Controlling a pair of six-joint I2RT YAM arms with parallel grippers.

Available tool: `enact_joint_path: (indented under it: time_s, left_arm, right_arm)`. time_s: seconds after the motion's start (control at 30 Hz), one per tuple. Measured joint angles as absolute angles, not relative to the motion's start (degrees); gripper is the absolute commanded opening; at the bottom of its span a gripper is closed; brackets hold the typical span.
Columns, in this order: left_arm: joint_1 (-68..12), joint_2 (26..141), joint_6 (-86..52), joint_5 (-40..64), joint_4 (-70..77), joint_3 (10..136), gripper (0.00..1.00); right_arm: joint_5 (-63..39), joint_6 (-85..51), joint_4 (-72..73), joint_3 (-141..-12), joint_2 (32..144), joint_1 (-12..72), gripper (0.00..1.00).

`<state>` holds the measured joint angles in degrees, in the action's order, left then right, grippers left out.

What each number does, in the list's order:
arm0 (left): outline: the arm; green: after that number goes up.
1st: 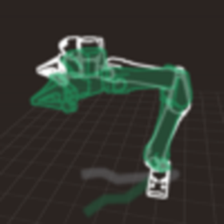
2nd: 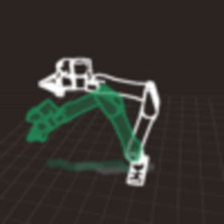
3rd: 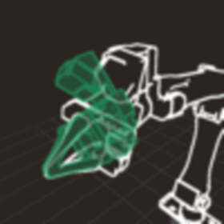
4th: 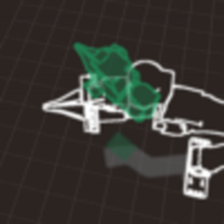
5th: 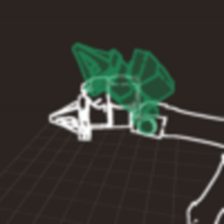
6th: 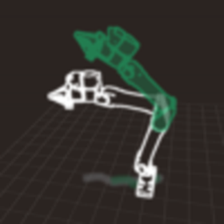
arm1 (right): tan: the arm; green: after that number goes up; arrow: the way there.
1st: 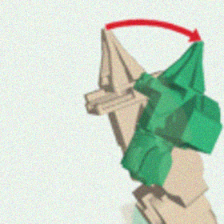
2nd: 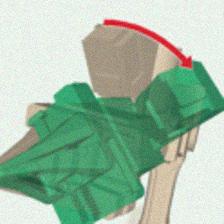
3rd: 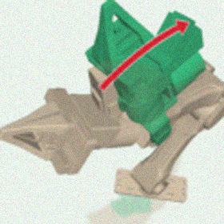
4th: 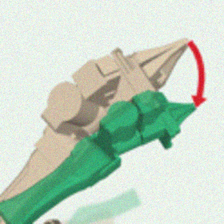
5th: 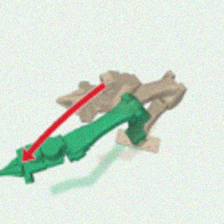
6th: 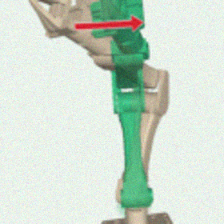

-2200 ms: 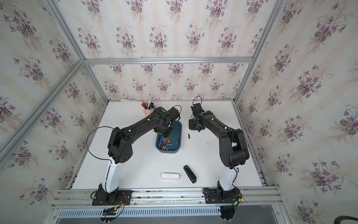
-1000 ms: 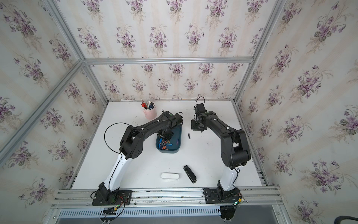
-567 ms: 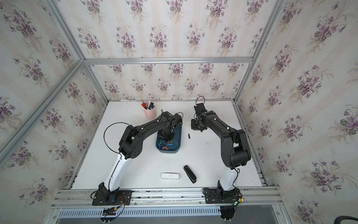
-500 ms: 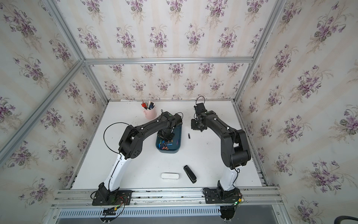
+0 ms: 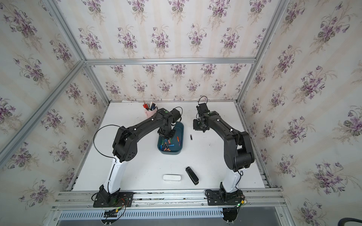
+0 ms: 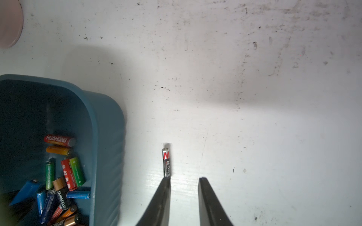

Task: Take the batteries out of the storage box
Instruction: Pick up the battery from the storage box, then place the battery at the center of the board.

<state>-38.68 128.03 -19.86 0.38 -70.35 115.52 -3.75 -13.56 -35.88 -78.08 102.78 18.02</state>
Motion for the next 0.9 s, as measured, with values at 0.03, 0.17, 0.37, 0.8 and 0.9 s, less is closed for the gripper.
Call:
enact_joint_path:
  time_s: [0.03,0.17,0.37,0.8,0.9]
  left_arm:
    - [-38.4,127.0,-20.0,0.4,-70.1,115.1,0.18]
    - [-36.6,121.1,-20.2,0.8,-69.1,112.2,0.18]
    - [-32.3,112.9,-21.1,0.5,-66.9,103.8,0.18]
    - [-26.0,112.0,-24.0,1.7,-54.8,87.1,0.18]
    - [-26.0,113.1,-24.2,3.2,-52.4,86.7,0.18]
  right_arm:
    - [-3.8,-13.6,-35.9,-78.2,102.7,18.1,0.29]
    - [-3.9,-13.8,-35.9,-78.8,102.7,18.6,0.29]
    - [-4.3,-14.3,-35.9,-79.3,102.7,19.1,0.29]
    - [-4.1,-14.6,-36.5,-80.1,102.7,19.1,0.29]
    - [-3.9,-14.5,-36.9,-80.1,102.7,19.1,0.29]
